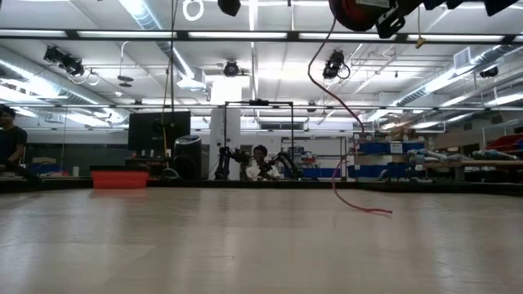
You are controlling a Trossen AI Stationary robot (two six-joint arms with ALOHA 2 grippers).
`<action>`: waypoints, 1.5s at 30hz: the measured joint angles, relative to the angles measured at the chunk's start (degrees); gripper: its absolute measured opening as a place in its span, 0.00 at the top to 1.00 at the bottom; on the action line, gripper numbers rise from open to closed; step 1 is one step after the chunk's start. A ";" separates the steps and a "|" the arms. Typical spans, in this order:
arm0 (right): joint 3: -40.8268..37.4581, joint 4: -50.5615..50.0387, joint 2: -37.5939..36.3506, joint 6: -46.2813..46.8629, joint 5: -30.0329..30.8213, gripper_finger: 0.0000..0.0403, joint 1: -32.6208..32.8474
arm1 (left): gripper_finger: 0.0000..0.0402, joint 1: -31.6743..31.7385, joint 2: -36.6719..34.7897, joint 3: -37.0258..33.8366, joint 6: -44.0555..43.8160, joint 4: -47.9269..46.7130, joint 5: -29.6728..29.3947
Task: Coil cords
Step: Coil the red wire onto the spool
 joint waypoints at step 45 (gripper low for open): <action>0.02 5.90 5.19 -0.67 -9.91 1.00 -4.01 | 0.78 2.16 0.50 0.02 -9.84 1.68 2.24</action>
